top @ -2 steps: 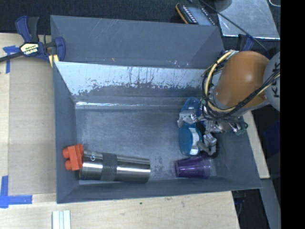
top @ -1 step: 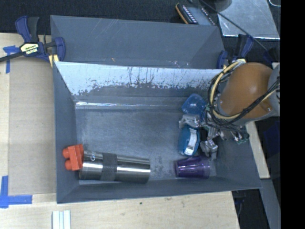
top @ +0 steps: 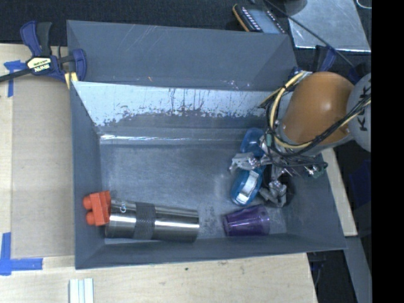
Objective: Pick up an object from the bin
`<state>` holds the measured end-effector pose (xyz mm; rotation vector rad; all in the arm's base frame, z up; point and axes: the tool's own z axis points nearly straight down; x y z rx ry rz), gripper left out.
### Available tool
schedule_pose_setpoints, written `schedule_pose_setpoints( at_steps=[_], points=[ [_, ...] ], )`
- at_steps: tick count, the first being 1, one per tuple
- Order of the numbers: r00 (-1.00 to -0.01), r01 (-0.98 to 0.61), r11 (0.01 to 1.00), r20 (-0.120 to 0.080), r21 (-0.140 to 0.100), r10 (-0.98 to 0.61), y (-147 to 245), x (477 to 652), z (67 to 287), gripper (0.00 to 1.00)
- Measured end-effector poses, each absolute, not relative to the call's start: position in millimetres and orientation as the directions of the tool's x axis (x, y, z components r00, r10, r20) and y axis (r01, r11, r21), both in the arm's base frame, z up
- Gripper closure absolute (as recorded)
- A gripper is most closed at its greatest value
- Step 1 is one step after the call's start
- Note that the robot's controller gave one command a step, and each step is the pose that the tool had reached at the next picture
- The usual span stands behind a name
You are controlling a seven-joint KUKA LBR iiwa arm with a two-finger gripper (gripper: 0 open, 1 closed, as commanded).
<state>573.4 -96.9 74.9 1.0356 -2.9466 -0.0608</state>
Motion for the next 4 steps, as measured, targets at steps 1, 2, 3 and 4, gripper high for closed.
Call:
schedule_pose_setpoints(
  at_steps=[1,2,3,4],
  points=[
    [-0.703,-0.711,0.704,-0.036,0.001,-0.710,-107.2,484.8,99.9,0.00],
    [-0.566,-0.821,0.565,0.013,0.083,-0.825,-87.0,595.7,65.3,1.00],
    [-0.567,-0.820,0.566,0.012,0.083,-0.824,-87.3,595.6,65.4,1.00],
    [-0.567,-0.820,0.566,0.012,0.084,-0.824,-87.1,594.7,67.5,1.00]
  ],
)
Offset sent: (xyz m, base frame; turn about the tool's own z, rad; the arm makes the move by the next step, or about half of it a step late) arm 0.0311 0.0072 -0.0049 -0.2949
